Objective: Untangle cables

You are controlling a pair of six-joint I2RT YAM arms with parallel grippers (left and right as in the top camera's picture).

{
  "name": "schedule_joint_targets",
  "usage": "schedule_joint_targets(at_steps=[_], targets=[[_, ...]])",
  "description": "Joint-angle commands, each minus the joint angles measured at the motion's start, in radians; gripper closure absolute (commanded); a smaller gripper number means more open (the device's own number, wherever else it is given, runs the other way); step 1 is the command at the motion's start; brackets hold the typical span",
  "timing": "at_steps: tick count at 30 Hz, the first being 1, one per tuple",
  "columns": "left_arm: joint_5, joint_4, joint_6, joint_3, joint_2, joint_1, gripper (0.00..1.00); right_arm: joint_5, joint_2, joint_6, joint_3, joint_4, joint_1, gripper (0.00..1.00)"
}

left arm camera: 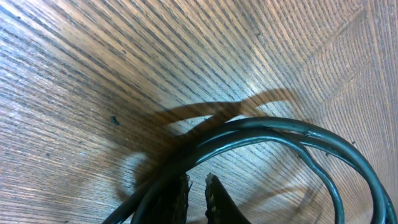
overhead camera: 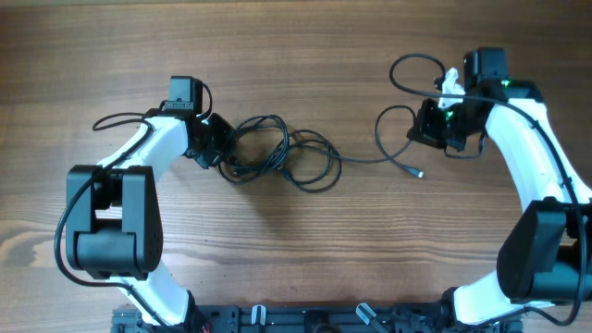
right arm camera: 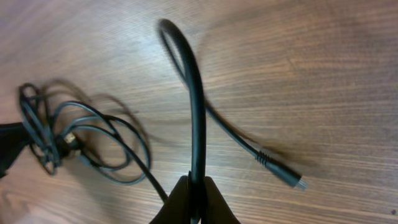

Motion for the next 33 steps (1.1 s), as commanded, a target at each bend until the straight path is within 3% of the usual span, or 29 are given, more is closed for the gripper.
schedule_joint_targets(at_steps=[1,3,5,8,12,15,18,21,23,26,33], targets=[[-0.02,0.0,0.006,0.002,0.013,0.007,0.87,0.031,-0.024,0.091,-0.08,0.059,0.004,0.92],[-0.02,0.0,0.013,0.004,0.013,0.007,0.86,0.023,-0.023,0.109,-0.127,0.108,0.005,0.86],[-0.02,-0.001,0.022,0.01,0.013,0.007,0.85,0.009,-0.023,0.109,-0.165,0.15,0.006,0.69],[-0.015,-0.003,0.071,0.021,0.006,0.007,0.83,0.007,-0.022,0.091,-0.204,0.184,0.009,0.58],[-0.013,-0.021,0.129,0.029,-0.033,0.007,0.79,0.021,-0.026,0.068,-0.198,0.189,0.009,0.62],[-0.013,-0.045,0.149,0.029,-0.096,0.007,0.71,-0.002,-0.045,0.031,-0.157,0.183,0.01,0.6],[-0.013,-0.065,0.151,0.029,-0.192,0.006,0.6,-0.064,-0.086,0.001,-0.09,0.157,0.01,0.53],[-0.013,-0.061,0.173,0.029,-0.262,0.003,0.48,-0.107,-0.107,0.002,-0.083,0.159,0.01,0.36],[-0.013,-0.049,0.174,0.029,-0.298,-0.004,0.48,-0.137,-0.106,0.005,-0.084,0.158,0.01,0.27],[-0.027,-0.017,0.174,0.029,-0.319,-0.03,0.49,-0.158,-0.096,0.013,-0.095,0.159,0.024,0.2],[-0.229,-0.022,0.174,0.028,-0.263,-0.156,0.49,-0.139,-0.095,0.059,-0.104,0.171,0.123,0.17]])
